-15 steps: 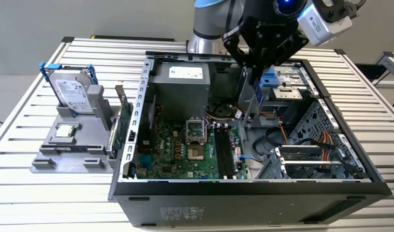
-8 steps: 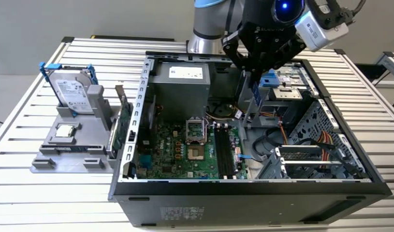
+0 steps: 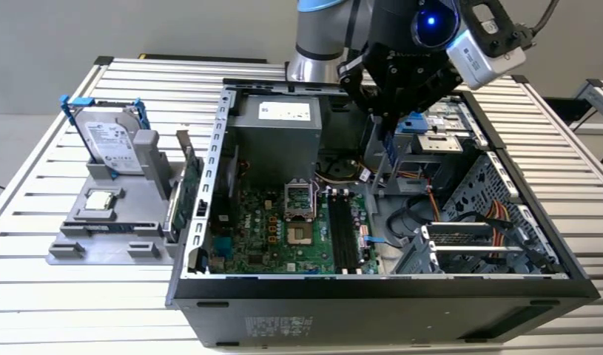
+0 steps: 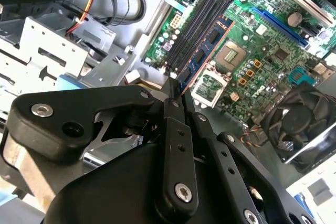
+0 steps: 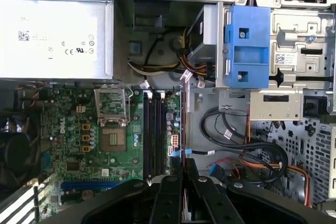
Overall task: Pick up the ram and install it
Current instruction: 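Insert the ram into the slot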
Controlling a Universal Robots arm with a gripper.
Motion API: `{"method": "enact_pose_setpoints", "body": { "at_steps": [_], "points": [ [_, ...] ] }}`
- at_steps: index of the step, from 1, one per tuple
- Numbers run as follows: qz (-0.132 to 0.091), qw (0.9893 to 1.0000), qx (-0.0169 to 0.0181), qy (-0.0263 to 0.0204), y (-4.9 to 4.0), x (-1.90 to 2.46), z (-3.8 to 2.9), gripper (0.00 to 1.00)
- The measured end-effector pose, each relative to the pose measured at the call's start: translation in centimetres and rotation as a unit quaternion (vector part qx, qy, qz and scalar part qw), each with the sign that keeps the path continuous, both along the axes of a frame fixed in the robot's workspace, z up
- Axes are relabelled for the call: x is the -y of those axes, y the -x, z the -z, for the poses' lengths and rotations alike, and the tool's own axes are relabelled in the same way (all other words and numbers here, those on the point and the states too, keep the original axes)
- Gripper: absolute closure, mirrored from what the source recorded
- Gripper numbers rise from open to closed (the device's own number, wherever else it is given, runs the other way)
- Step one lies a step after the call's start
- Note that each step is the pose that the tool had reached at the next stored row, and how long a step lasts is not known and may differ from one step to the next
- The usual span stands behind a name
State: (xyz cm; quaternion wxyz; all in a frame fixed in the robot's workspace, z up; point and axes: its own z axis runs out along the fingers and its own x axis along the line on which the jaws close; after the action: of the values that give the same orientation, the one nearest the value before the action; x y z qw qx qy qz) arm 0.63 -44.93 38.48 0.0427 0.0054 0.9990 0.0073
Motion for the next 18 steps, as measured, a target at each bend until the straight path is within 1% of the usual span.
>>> {"method": "enact_pose_setpoints", "body": {
  "at_steps": [4,7,18],
  "points": [
    [0.000,1.0000,0.0000,0.0003,0.00,0.00,0.40,1.00],
    [0.000,1.0000,0.0000,0.0008,0.00,0.00,0.59,1.00],
    [0.000,1.0000,-0.0004,0.0019,0.00,0.00,0.70,1.00]
  ]
}}
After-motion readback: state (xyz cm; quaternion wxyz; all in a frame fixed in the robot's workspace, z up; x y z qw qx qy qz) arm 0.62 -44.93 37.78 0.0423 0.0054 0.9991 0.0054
